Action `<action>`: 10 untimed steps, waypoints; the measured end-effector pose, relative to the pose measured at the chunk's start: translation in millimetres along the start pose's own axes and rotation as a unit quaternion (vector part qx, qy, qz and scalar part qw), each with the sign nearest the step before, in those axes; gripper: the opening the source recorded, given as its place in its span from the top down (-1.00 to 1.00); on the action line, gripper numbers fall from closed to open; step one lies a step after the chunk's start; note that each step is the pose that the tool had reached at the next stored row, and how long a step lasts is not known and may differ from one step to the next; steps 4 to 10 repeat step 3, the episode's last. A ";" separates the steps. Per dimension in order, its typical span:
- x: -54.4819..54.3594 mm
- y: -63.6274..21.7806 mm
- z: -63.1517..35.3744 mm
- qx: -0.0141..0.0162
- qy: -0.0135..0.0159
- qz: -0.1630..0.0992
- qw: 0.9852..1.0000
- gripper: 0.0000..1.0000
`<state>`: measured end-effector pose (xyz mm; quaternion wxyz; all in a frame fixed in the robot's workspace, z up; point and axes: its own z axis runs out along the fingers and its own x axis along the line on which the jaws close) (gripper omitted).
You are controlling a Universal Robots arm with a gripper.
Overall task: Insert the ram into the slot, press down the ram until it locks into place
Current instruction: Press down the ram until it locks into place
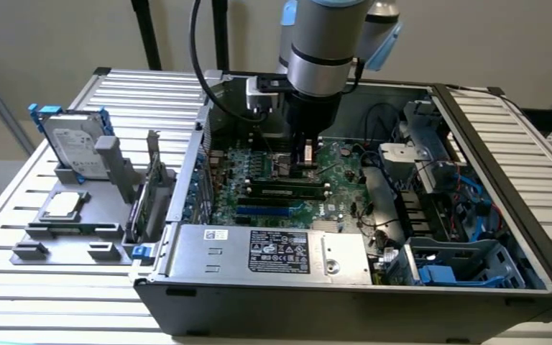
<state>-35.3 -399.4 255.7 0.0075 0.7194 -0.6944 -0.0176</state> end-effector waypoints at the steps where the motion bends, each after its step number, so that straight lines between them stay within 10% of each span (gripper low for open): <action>1: 0.0 0.0 -0.1 0.000 0.000 0.000 1.000 0.80; 10: 0.0 0.0 0.0 0.000 0.000 0.000 1.000 0.80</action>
